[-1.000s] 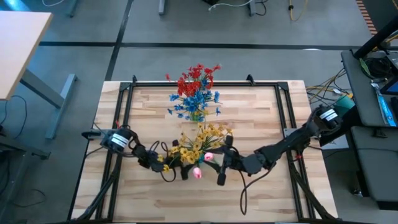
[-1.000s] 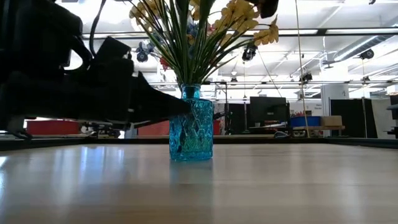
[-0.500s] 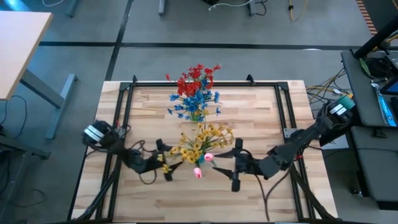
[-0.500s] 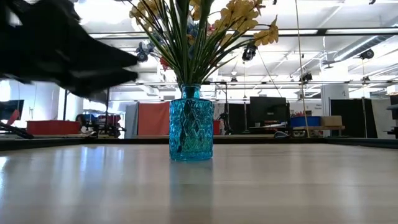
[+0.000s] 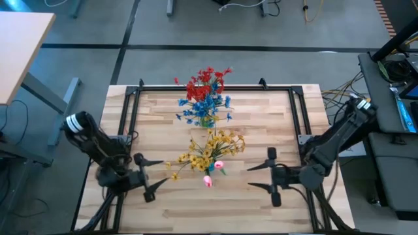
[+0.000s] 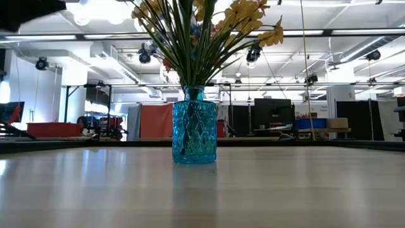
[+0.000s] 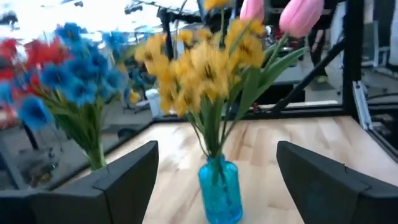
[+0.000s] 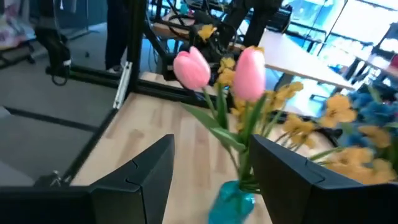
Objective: Sort flowers into vase by color
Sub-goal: Return to Home Position
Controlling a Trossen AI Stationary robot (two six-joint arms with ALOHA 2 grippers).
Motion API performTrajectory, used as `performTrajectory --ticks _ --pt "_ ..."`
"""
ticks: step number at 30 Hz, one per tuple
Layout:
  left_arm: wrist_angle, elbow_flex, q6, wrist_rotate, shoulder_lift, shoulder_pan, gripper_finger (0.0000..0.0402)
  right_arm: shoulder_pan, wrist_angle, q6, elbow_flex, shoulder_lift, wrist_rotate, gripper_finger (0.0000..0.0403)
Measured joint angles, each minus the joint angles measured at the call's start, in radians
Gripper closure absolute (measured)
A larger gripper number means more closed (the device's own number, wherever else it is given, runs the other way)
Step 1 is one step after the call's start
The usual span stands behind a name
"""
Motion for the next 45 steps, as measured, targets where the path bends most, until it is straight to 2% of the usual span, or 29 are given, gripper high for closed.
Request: performTrajectory --ticks 3,5,10,12,16,20,27,30,32,35,37,42,45 --pt "0.002 -0.02 0.099 0.014 -0.096 -0.035 0.0093 0.007 -0.043 -0.039 -0.013 -0.045 0.007 0.0202" --pt "-0.001 -0.057 0.112 0.084 -0.165 -0.055 0.0093 0.006 -0.071 -0.064 -0.031 -0.067 0.008 0.0202" --pt "-0.006 -0.171 0.019 0.271 -0.32 -0.076 0.0096 -0.009 -0.047 -0.04 -0.1 -0.136 -0.018 0.0202" --pt "-0.012 -0.198 -0.025 0.319 -0.365 -0.068 0.0106 -0.025 -0.011 -0.032 -0.137 -0.163 -0.096 0.0202" --pt "-0.1 -0.204 -0.053 0.411 -0.42 -0.052 0.0141 -0.095 0.102 -0.057 -0.199 -0.206 -0.35 0.0202" --pt "-0.295 -0.16 -0.077 0.423 -0.453 -0.05 0.0193 -0.191 0.174 -0.074 -0.249 -0.23 -0.494 0.0202" --pt "-0.748 -0.039 -0.207 0.442 -0.545 -0.031 0.0334 -0.29 0.174 -0.037 -0.303 -0.279 -0.598 0.0202" --pt "-0.95 0.016 -0.286 0.569 -0.603 0.004 0.039 -0.291 0.176 -0.038 -0.318 -0.3 -0.601 0.0202" --pt "-1.104 0.056 -0.326 0.648 -0.637 0.031 0.0391 -0.291 0.175 -0.051 -0.331 -0.319 -0.603 0.0202" --pt "-1.372 0.115 -0.41 0.663 -0.692 0.086 0.0396 -0.295 0.207 -0.073 -0.364 -0.352 -0.605 0.0202" --pt "-1.507 0.138 -0.451 0.718 -0.73 0.135 0.04 -0.307 0.253 -0.087 -0.391 -0.378 -0.625 0.0202" --pt "-1.516 0.112 -0.391 0.947 -0.837 0.271 0.0401 -0.391 0.335 -0.104 -0.462 -0.441 -0.773 0.0202" --pt "-1.512 0.059 -0.38 1.004 -0.913 0.342 0.0401 -0.457 0.359 -0.09 -0.491 -0.466 -0.833 0.0202"
